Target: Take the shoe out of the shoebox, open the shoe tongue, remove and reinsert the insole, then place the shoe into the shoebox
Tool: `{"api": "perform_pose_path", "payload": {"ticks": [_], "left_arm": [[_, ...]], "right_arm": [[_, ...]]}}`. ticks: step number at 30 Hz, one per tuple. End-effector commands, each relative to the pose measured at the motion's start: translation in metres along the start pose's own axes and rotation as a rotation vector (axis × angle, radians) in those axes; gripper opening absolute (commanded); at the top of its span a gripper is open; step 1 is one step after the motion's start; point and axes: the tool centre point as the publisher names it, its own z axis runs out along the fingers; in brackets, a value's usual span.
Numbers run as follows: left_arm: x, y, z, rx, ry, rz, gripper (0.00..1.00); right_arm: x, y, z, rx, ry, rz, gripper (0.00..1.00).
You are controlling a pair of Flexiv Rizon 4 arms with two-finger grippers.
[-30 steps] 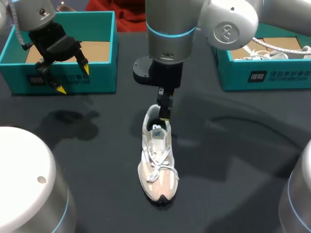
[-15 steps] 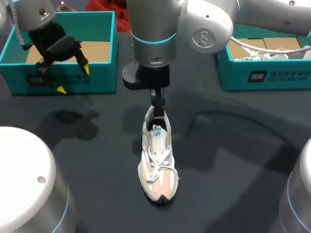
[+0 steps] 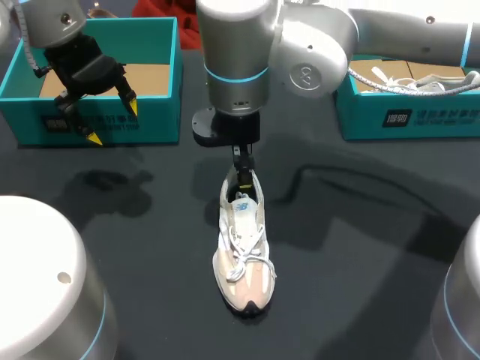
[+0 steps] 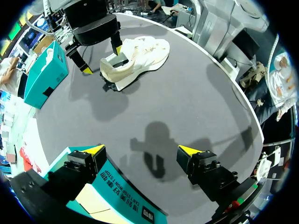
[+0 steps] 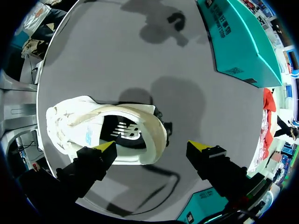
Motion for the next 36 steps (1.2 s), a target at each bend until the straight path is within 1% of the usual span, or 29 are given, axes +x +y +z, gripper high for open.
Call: {"api": "perform_pose_path", "payload": {"ticks": [1, 6, 13, 14, 17, 19, 21, 24, 26, 27, 28, 30, 32, 36], "left_arm": [[0.0, 0.0, 0.0, -0.002, 0.001, 0.001, 1.0], [0.0, 0.0, 0.0, -0.002, 0.001, 0.001, 1.0], [0.0, 0.0, 0.0, -0.002, 0.001, 0.001, 1.0], [0.0, 0.0, 0.0, -0.002, 0.001, 0.001, 1.0], [0.0, 0.0, 0.0, -0.002, 0.001, 0.001, 1.0], [0.0, 0.0, 0.0, -0.002, 0.001, 0.001, 1.0], [0.0, 0.0, 0.0, -0.002, 0.001, 0.001, 1.0], [0.0, 0.0, 0.0, -0.002, 0.001, 0.001, 1.0], [0.0, 0.0, 0.0, -0.002, 0.001, 0.001, 1.0], [0.0, 0.0, 0.0, -0.002, 0.001, 0.001, 1.0], [0.0, 0.0, 0.0, -0.002, 0.001, 0.001, 1.0], [0.0, 0.0, 0.0, -0.002, 0.001, 0.001, 1.0], [0.0, 0.0, 0.0, -0.002, 0.001, 0.001, 1.0], [0.0, 0.0, 0.0, -0.002, 0.001, 0.001, 1.0]], "right_arm": [[-0.005, -0.001, 0.017, -0.016, 0.009, 0.004, 1.0], [-0.01, 0.003, 0.031, -0.024, 0.023, 0.006, 1.0], [-0.011, 0.005, 0.041, -0.043, 0.025, 0.02, 1.0], [-0.011, 0.005, 0.042, -0.045, 0.026, 0.022, 0.91], [-0.009, 0.006, 0.046, -0.047, 0.032, 0.027, 0.75], [-0.007, 0.006, 0.048, -0.05, 0.042, 0.037, 0.74], [-0.004, 0.007, 0.049, -0.055, 0.047, 0.041, 0.68], [-0.001, 0.008, 0.052, -0.062, 0.054, 0.043, 0.67], [0.001, 0.009, 0.053, -0.068, 0.059, 0.045, 0.64], [0.002, 0.009, 0.053, -0.071, 0.06, 0.047, 0.57], [0.003, 0.01, 0.053, -0.073, 0.06, 0.047, 0.47], [0.005, 0.012, 0.052, -0.074, 0.06, 0.046, 0.38], [0.006, 0.013, 0.051, -0.072, 0.058, 0.047, 0.0], [0.007, 0.013, 0.046, -0.065, 0.054, 0.049, 0.0]]}}
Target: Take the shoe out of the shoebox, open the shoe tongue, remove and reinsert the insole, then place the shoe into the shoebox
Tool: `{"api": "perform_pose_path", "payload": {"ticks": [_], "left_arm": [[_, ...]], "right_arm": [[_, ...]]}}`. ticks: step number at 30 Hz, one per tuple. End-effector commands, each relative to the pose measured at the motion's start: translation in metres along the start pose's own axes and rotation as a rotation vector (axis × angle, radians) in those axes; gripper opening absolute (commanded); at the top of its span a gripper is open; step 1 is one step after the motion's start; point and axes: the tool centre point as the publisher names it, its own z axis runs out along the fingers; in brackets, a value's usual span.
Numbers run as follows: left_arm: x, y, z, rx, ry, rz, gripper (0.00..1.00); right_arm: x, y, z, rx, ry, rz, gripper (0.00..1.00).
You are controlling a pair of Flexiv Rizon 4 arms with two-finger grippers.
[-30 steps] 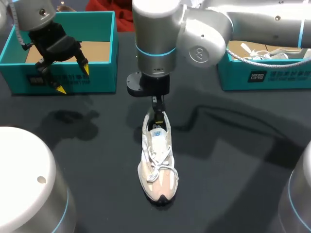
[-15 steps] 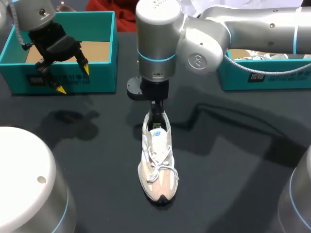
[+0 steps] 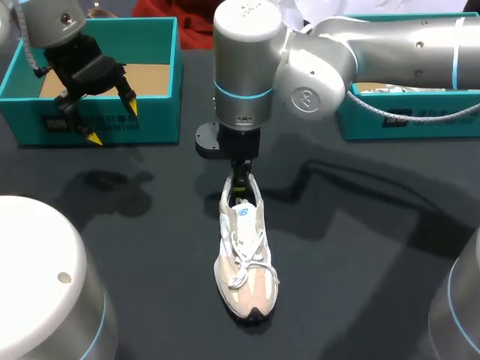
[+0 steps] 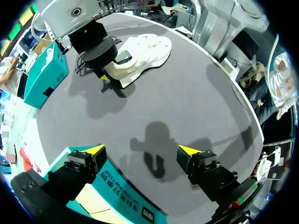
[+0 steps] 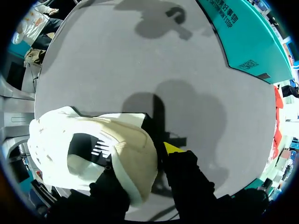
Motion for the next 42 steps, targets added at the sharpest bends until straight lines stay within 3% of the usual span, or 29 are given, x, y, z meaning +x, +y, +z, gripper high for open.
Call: {"api": "perform_pose_path", "payload": {"ticks": [1, 9, 22, 27, 41, 42], "left_arm": [[0.0, 0.0, 0.0, -0.002, 0.001, 0.0, 1.0], [0.0, 0.0, 0.0, -0.002, 0.001, 0.0, 1.0], [0.0, 0.0, 0.0, -0.002, 0.001, 0.0, 1.0], [0.0, 0.0, 0.0, -0.002, 0.001, 0.0, 1.0], [0.0, 0.0, 0.0, -0.002, 0.001, 0.0, 1.0], [0.0, 0.0, 0.0, -0.002, 0.001, 0.0, 1.0]], "right_arm": [[0.005, 0.002, -0.006, 0.01, -0.011, 0.002, 0.0], [0.0, -0.012, -0.04, 0.024, -0.025, 0.041, 0.0], [-0.035, -0.057, -0.141, 0.087, -0.084, 0.076, 0.0], [-0.048, -0.074, -0.18, 0.063, -0.071, 0.112, 0.0], [-0.048, -0.074, -0.18, 0.063, -0.071, 0.112, 0.0], [-0.053, -0.074, -0.184, 0.102, -0.071, 0.128, 0.0]]}}
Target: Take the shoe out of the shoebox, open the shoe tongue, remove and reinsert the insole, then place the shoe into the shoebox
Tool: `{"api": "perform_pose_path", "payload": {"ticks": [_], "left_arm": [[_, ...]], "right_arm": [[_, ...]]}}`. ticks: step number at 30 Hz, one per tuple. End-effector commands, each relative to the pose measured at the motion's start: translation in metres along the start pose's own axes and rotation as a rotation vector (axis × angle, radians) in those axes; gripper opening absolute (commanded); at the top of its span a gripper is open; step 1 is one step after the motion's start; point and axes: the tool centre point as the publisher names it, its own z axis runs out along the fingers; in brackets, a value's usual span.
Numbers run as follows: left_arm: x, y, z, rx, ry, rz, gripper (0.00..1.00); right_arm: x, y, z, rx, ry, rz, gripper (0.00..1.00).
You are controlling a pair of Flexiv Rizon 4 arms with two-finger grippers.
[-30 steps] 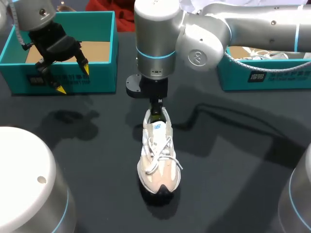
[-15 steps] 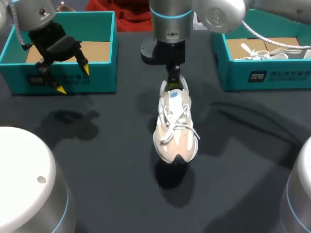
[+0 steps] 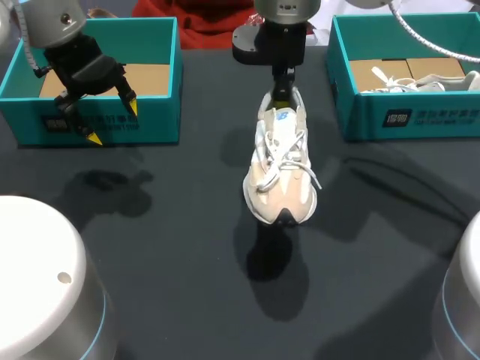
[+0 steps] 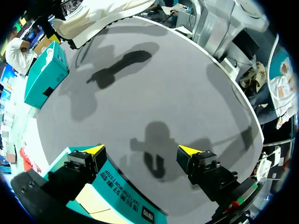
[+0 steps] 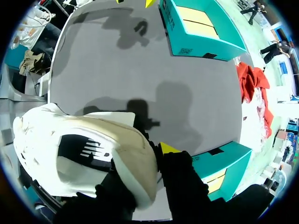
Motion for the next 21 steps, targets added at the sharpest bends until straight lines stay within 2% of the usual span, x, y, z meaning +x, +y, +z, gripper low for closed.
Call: {"api": "perform_pose_path", "payload": {"ticks": [1, 4, 11, 16, 21], "left_arm": [[0.0, 0.0, 0.0, -0.003, 0.001, 0.001, 1.0], [0.0, 0.0, 0.0, -0.003, 0.001, 0.001, 1.0], [0.0, 0.0, 0.0, -0.003, 0.001, 0.001, 1.0], [0.0, 0.0, 0.0, -0.003, 0.001, 0.001, 1.0], [0.0, 0.0, 0.0, -0.003, 0.001, 0.001, 1.0]], "right_arm": [[-0.011, -0.003, -0.009, 0.063, -0.004, 0.02, 0.0], [-0.036, -0.012, -0.024, 0.125, 0.006, 0.03, 0.0], [-0.075, -0.032, -0.048, 0.119, -0.08, 0.058, 0.0], [-0.102, -0.048, -0.058, 0.135, -0.12, 0.034, 0.0], [-0.133, -0.085, -0.058, 0.121, -0.144, 0.017, 0.0]]}}
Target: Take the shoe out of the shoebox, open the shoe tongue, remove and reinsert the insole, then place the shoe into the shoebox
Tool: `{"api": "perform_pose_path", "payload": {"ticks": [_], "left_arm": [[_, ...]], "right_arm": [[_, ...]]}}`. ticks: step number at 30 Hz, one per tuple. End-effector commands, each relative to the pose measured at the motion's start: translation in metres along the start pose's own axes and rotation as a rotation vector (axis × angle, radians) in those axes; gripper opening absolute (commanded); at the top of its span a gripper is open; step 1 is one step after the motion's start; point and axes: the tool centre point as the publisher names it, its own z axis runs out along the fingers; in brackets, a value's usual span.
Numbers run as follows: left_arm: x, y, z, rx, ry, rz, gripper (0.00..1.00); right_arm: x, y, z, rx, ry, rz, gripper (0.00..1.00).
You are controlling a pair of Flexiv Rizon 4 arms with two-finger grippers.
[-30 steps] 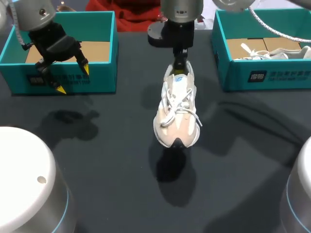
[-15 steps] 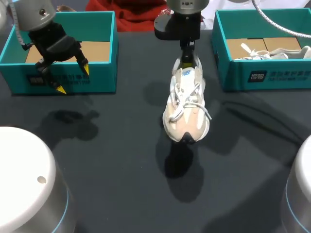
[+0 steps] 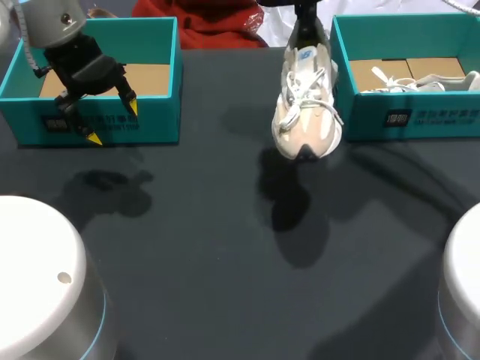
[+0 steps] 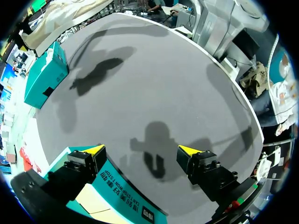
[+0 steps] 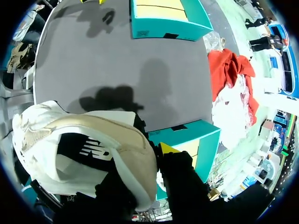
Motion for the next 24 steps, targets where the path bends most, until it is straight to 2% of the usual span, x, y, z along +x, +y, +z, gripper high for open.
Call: {"api": "perform_pose_path", "payload": {"ticks": [1, 6, 21, 24], "left_arm": [[0.0, 0.0, 0.0, -0.003, 0.001, 0.001, 1.0], [0.0, 0.0, 0.0, -0.003, 0.001, 0.001, 1.0], [0.0, 0.0, 0.0, -0.003, 0.001, 0.001, 1.0], [0.0, 0.0, 0.0, -0.003, 0.001, 0.001, 1.0]], "right_arm": [[-0.023, -0.037, 0.008, -0.049, -0.009, -0.002, 0.0], [-0.061, -0.078, 0.018, -0.041, -0.014, 0.008, 0.0], [-0.061, -0.078, 0.018, -0.041, -0.014, 0.008, 0.0], [-0.084, -0.09, 0.018, -0.018, -0.046, 0.001, 0.0]]}}
